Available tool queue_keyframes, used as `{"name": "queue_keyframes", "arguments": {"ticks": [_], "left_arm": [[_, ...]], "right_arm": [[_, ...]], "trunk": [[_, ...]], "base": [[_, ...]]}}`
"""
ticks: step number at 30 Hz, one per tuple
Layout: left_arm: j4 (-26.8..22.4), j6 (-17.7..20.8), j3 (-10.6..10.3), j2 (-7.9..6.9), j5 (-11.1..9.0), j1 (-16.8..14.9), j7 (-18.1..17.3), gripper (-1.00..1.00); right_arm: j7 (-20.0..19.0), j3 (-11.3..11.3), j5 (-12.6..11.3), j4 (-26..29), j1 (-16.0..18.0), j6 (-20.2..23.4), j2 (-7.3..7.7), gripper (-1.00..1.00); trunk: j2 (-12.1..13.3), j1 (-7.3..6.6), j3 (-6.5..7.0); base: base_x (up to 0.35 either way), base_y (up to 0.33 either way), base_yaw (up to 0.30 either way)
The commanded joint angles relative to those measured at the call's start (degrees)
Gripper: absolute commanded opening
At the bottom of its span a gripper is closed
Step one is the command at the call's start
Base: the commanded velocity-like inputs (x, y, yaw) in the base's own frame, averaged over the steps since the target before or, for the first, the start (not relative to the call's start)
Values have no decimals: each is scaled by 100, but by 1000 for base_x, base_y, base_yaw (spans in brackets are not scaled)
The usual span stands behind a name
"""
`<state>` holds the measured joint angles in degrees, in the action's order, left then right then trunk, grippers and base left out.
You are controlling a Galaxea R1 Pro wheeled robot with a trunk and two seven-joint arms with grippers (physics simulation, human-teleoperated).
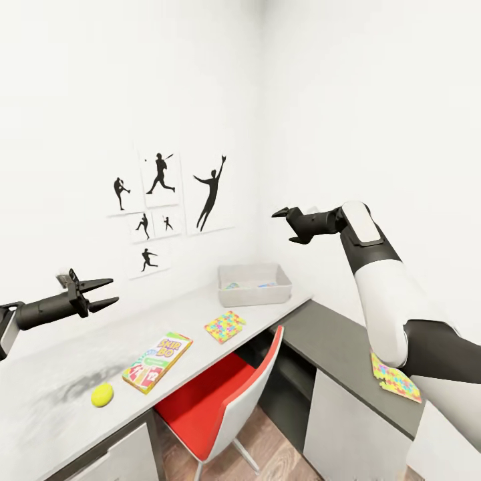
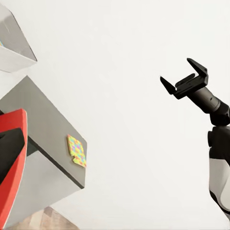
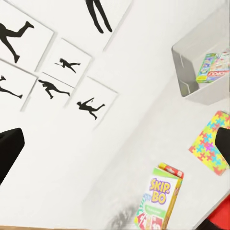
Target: Put all the toys in the child's room - the three board games (two on the bed and one on the table), the two jigsaw puzzles on the table, and the tennis ball on the table - inside the toy box on the table in the child's room.
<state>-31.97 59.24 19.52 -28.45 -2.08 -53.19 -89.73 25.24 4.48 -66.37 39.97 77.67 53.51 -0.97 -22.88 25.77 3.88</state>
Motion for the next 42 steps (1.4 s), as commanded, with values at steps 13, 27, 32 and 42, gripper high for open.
{"name": "queue_keyframes", "arguments": {"ticks": [13, 27, 32, 42], "left_arm": [[0, 61, 0, -19, 6, 2, -27, 100], [-1, 52, 0, -20, 6, 2, -27, 100], [-2, 52, 0, -20, 6, 2, -27, 100], [0, 45, 0, -20, 6, 2, -27, 100]], "right_arm": [[60, 26, -51, 2, 3, 10, 11, 100], [60, 26, -51, 2, 3, 10, 13, 100], [60, 26, -51, 2, 3, 10, 13, 100], [60, 20, -51, 2, 3, 10, 14, 100]], "trunk": [[-4, 2, 45], [-4, 2, 96], [-4, 2, 115], [-4, 2, 153]], "base": [[-41, 2, -272], [-123, -52, -272], [-24, -13, -272], [-79, -2, -272]]}}
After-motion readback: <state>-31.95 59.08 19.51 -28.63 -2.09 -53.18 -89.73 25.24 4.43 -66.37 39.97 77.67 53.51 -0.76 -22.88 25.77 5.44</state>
